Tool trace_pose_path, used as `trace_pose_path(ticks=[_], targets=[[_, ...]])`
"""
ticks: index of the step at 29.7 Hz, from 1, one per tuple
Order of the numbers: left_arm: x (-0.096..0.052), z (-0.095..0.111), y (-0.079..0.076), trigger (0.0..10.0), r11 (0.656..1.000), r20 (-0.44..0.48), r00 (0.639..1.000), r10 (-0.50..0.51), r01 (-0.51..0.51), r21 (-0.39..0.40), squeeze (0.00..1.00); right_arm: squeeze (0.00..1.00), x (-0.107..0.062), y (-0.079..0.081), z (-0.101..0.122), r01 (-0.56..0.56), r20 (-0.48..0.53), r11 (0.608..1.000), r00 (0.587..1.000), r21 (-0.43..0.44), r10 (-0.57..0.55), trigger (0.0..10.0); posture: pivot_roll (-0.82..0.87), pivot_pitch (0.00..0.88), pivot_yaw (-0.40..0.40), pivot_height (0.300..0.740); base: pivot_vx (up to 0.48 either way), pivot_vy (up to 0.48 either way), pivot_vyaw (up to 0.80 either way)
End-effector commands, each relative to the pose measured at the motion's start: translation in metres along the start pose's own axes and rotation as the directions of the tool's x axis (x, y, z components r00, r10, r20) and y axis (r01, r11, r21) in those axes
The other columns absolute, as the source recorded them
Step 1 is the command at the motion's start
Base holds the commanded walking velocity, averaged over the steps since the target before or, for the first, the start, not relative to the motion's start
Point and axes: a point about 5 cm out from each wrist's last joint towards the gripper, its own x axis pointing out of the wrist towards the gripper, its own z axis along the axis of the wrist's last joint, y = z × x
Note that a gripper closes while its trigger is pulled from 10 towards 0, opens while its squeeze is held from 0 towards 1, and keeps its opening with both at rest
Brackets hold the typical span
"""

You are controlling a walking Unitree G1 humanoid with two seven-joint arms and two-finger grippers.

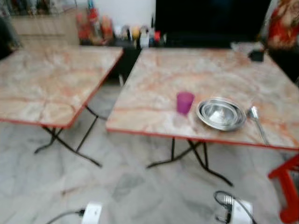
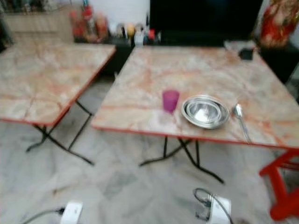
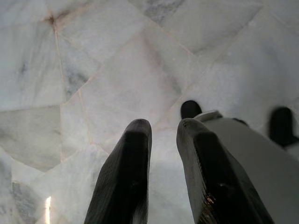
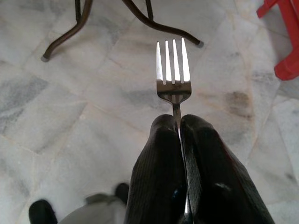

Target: Setting the table

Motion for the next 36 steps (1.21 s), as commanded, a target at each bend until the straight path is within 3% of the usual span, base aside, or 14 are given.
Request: trace_pose_path(ticks=[1, 26, 36], targets=[[0.0008, 0.0037, -0.003, 10.0, 1.0, 0.005, 1.0, -0.007, 0.007, 0.008, 0.0, 0.0, 0.0006, -0.0048, 0.0024, 0.012, 0.01, 1.0, 1.0, 0.0, -0.012, 10.0, -0.08, 0.0, 0.029, 0.74, 0.0, -0.315, 0.0], [0.0005, 0.0025, -0.0025, 10.0, 1.0, 0.004, 1.0, -0.007, 0.007, 0.003, 0.0, 0.0, -0.0005, -0.0051, 0.0002, 0.021, 0.01, 1.0, 1.0, 0.013, -0.021, 10.0, -0.09, 0.0, 0.034, 0.74, 0.0, -0.312, 0.0], [-0.0002, 0.0008, 0.0003, 10.0, 0.999, 0.017, 1.0, -0.007, 0.008, -0.048, 0.0, 0.0, -0.0001, -0.0049, 0.003, 0.021, 0.029, 0.999, 0.999, 0.025, -0.021, 10.0, -0.08, 0.0, 0.028, 0.74, 0.0, 0.0, 0.0]])
